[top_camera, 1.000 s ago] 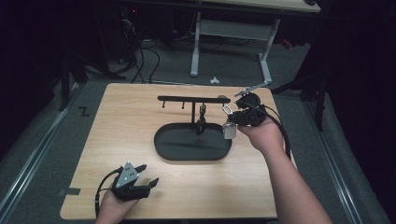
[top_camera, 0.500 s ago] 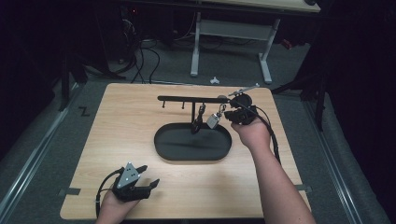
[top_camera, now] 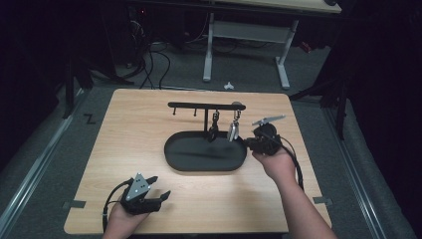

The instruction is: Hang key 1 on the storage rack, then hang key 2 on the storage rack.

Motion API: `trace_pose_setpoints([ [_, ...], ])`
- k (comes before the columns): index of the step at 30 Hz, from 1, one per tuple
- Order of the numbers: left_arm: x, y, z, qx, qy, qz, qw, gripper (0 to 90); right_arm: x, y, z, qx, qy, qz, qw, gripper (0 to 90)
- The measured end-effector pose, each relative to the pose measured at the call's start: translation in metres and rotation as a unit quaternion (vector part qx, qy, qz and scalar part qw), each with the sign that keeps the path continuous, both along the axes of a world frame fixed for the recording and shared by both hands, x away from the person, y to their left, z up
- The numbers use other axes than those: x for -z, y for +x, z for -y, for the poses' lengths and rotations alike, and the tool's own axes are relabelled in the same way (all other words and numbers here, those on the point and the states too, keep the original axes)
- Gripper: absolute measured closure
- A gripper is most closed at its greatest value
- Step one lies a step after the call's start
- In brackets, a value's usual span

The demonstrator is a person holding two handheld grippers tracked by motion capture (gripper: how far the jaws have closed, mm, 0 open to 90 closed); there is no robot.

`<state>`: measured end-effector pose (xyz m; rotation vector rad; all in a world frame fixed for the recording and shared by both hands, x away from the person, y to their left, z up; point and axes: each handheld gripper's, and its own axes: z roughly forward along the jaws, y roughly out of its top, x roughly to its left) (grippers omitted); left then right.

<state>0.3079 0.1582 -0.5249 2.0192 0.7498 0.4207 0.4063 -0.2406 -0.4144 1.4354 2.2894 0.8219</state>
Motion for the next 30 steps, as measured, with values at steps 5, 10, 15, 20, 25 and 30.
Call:
trace_pose_setpoints([
  [5,-0.001,-0.001,0.002,0.001,0.003,0.003,1.0000,30.6,0.041,-0.024,0.014,0.018,0.015,0.017,0.9996,66.6],
  [10,-0.002,-0.002,0.004,-0.001,0.005,0.006,1.0000,30.6,0.064,-0.046,0.034,0.036,0.046,0.056,0.9968,50.1],
  [15,-0.001,-0.005,0.003,-0.007,0.006,0.007,0.9999,30.5,0.076,-0.073,0.051,0.034,0.055,0.104,0.9925,38.9],
  [20,-0.001,-0.006,-0.002,-0.027,-0.006,0.000,0.9996,30.3,0.091,-0.105,0.059,0.025,0.018,0.173,0.9844,32.2],
  [25,-0.004,-0.008,0.000,-0.030,0.001,0.005,0.9995,30.0,0.101,-0.116,0.065,0.020,0.000,0.180,0.9834,31.6],
  [30,-0.005,-0.009,0.005,-0.029,0.003,0.005,0.9996,29.8,0.103,-0.118,0.067,0.028,0.018,0.176,0.9838,30.7],
])
